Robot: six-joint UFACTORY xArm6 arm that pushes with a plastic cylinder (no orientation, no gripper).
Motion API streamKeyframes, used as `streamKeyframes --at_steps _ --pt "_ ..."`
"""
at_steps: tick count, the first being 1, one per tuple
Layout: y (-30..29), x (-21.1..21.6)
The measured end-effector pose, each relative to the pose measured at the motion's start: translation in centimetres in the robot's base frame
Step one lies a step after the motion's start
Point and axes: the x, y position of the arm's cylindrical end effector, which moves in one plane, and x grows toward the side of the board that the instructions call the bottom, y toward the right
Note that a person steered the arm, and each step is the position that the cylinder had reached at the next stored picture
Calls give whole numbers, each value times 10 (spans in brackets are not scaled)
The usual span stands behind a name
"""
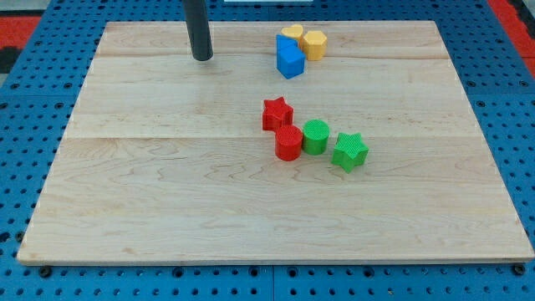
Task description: Push the red star into the green circle
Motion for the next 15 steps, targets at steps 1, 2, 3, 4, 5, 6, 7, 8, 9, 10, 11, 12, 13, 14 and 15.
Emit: streamKeyframes --at_steps 1,2,3,4,5,6,7,8,9,10,11,12,13,14,15 --pt "0 0" --pt "-1 0" --pt "4 -2" --pt "13 21" --pt "23 36" --pt "19 36" --pt "14 36" --pt "14 36" --pt "11 36" --pt "17 41" --pt "54 58" --pt "91 87" --pt "102 105" --pt "94 105" --pt "89 105"
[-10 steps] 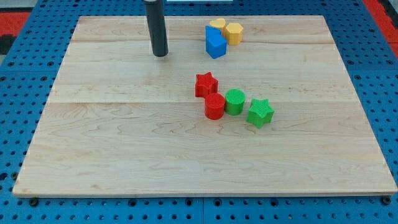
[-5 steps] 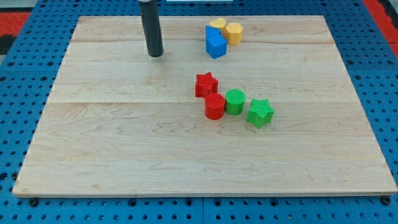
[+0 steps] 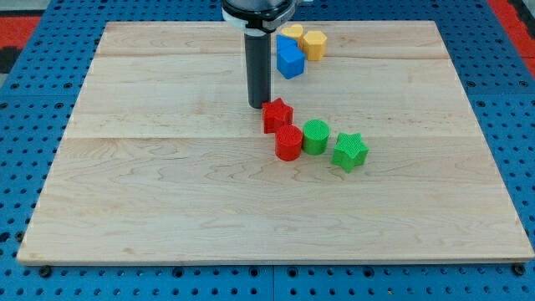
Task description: Push the red star into the green circle
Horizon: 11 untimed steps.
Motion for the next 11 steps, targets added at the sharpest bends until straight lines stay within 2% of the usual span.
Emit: streamKeyframes --at_steps 2,3,4,5,6,8,11 --pt "-4 3" --pt "18 42" --pt "59 53" --pt "7 43" --pt "4 26" --pt "105 17" --pt "120 11"
